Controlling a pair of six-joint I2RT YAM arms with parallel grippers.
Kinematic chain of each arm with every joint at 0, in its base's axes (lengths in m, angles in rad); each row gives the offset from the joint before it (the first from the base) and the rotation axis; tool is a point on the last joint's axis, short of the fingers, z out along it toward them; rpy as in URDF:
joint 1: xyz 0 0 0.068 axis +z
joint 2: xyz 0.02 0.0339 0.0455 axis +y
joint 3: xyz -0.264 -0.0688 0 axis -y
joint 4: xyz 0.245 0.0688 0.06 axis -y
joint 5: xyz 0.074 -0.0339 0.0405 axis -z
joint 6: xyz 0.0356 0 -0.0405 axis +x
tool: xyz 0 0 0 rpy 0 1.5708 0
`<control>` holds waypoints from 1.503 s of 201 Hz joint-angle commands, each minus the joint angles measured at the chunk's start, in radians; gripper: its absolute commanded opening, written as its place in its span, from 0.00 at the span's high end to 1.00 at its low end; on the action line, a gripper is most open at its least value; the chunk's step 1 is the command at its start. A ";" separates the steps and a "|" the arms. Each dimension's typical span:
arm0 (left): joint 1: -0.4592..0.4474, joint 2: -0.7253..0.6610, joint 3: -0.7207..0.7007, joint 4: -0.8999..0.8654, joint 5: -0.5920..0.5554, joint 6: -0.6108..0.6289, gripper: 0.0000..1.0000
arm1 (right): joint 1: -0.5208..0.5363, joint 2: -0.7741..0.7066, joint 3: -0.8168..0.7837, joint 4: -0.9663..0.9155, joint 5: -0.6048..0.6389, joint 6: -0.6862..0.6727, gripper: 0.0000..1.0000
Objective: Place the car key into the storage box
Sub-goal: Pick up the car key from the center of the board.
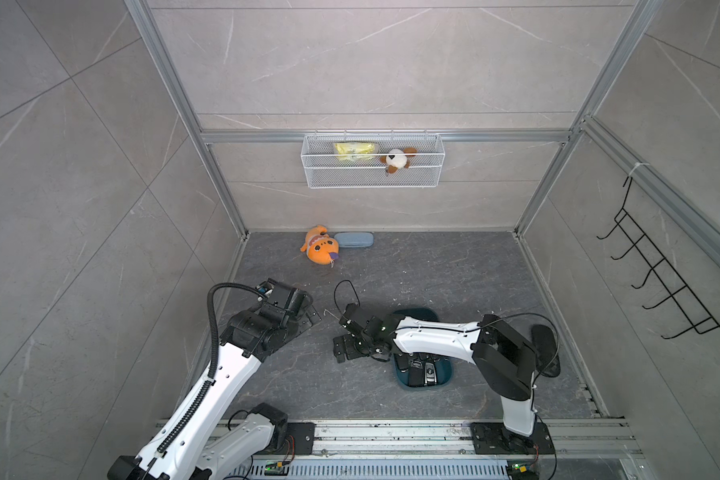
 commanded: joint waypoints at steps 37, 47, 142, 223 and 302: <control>0.006 -0.080 -0.058 0.006 0.045 0.031 0.00 | -0.028 0.111 0.145 -0.160 0.115 0.034 0.00; 0.007 -0.089 -0.060 0.002 0.041 0.032 0.00 | -0.036 0.125 0.160 -0.169 0.118 0.032 0.00; 0.007 -0.121 -0.088 0.021 0.053 0.036 0.00 | -0.054 0.240 0.341 -0.306 0.143 -0.048 0.01; 0.009 -0.114 -0.103 0.041 0.070 0.043 0.00 | -0.050 0.328 0.458 -0.430 0.195 -0.072 0.33; 0.009 -0.121 -0.115 0.057 0.088 0.055 0.00 | -0.048 0.304 0.456 -0.439 0.201 -0.081 0.67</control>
